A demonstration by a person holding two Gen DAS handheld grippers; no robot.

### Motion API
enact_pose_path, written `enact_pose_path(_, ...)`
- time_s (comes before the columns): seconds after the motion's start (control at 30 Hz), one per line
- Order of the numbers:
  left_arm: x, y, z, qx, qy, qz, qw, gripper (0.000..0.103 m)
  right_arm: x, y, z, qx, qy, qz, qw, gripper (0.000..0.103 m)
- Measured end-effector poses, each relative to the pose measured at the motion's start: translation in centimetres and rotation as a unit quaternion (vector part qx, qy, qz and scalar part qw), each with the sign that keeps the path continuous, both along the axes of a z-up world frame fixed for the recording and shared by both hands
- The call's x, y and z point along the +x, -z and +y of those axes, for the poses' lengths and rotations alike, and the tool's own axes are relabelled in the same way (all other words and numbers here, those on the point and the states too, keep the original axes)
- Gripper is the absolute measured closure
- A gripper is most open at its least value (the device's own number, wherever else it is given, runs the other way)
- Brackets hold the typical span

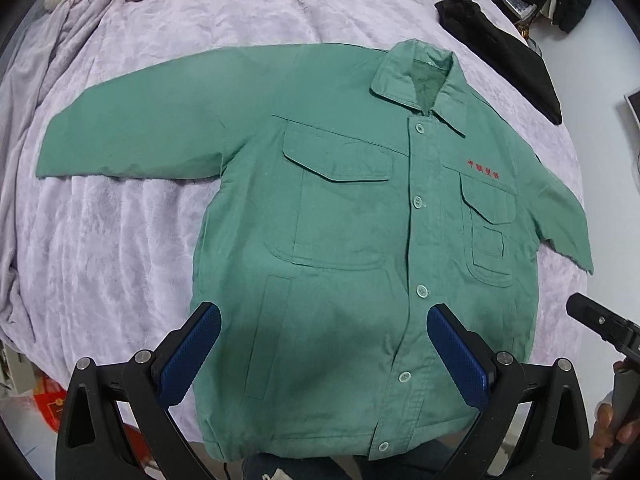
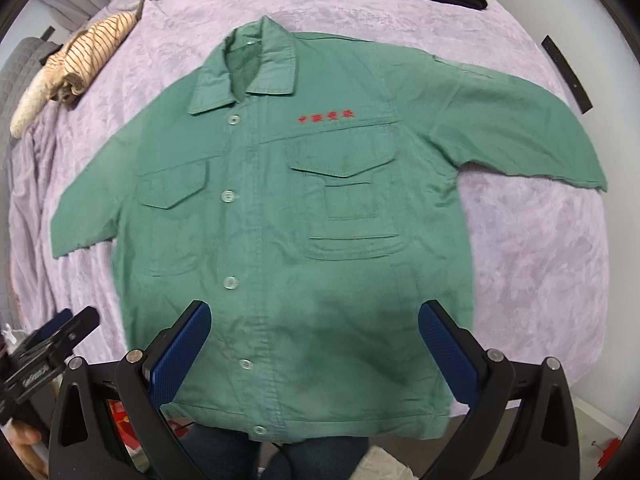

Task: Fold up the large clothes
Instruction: 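Grasp the jacket sleeve with the left gripper and fold it across the jacket body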

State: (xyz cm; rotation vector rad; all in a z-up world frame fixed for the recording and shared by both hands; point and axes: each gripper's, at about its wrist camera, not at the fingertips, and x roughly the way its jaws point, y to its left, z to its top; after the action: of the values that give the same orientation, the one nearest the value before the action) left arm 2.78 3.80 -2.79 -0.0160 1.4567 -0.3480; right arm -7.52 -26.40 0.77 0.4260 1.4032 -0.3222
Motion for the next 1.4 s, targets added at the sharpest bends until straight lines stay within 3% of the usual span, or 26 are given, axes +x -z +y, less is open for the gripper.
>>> enact_pose_path(0.1, 2.6, 2.3, 3.5, -0.015, -0.027, -0.003, 0.9995, 0.000, 1.1, 1.0, 2.2, 0.046, -0.019, -0.028, 0.998, 0.000)
enact_pose_path(0.23, 7.0, 5.8, 10.4, -0.010, -0.085, -0.016, 0.9962, 0.000, 4.0, 4.4, 6.9, 0.079, -0.055, -0.007, 0.995, 0.000)
enact_pose_path(0.33, 10.6, 8.6, 16.7, -0.002, -0.146, -0.025, 0.9890, 0.000, 6.3, 7.6, 10.6, 0.105, -0.064, 0.008, 0.992, 0.000)
enact_pose_path(0.5, 16.4, 13.1, 26.9, 0.022, -0.251, -0.053, 0.9663, 0.000, 9.3, 11.9, 16.4, 0.116, -0.102, 0.028, 0.988, 0.000)
enact_pose_path(0.67, 19.4, 16.3, 32.1, -0.041, -0.323, -0.049, 0.9444, 0.000, 10.8, 14.1, 19.2, 0.111, -0.130, 0.046, 0.984, 0.000)
enact_pose_path(0.73, 19.4, 16.0, 33.1, -0.057, -0.349, -0.070, 0.9327, 0.015, 11.0, 14.3, 19.5, 0.107, -0.128, 0.050, 0.985, 0.000)
enact_pose_path(0.77, 19.4, 15.8, 33.3, -0.067, -0.355, -0.077, 0.9292, 0.045, 11.1, 14.2, 19.6, 0.106, -0.128, 0.050, 0.985, 0.000)
enact_pose_path(0.8, 19.6, 15.6, 33.6, -0.086, -0.353, -0.081, 0.9281, 0.081, 11.1, 14.2, 19.6, 0.104, -0.128, 0.048, 0.985, 0.000)
enact_pose_path(0.83, 19.8, 15.5, 33.8, -0.107, -0.347, -0.081, 0.9282, 0.096, 11.1, 14.1, 19.6, 0.101, -0.129, 0.045, 0.985, 0.000)
enact_pose_path(0.87, 20.1, 15.1, 34.0, -0.110, -0.344, -0.085, 0.9284, 0.100, 11.1, 14.0, 19.6, 0.100, -0.130, 0.040, 0.986, 0.000)
enact_pose_path(1.0, 20.3, 10.2, 31.2, -0.121, -0.282, -0.144, 0.9410, 0.100, 11.0, 13.7, 19.0, 0.109, -0.127, 0.023, 0.986, 0.000)
enact_pose_path(1.1, 20.0, 5.1, 26.1, -0.145, -0.214, -0.187, 0.9476, 0.100, 10.4, 13.0, 17.8, 0.117, -0.125, 0.000, 0.985, 0.000)
enact_pose_path(1.27, 18.4, -2.1, 12.3, -0.192, -0.077, -0.221, 0.9531, 0.100, 9.2, 11.5, 13.7, 0.120, -0.112, -0.026, 0.986, 0.000)
enact_pose_path(1.4, 15.8, -3.4, -0.4, -0.207, 0.034, -0.218, 0.9531, 0.100, 6.9, 9.7, 7.9, 0.110, -0.072, -0.054, 0.990, 0.000)
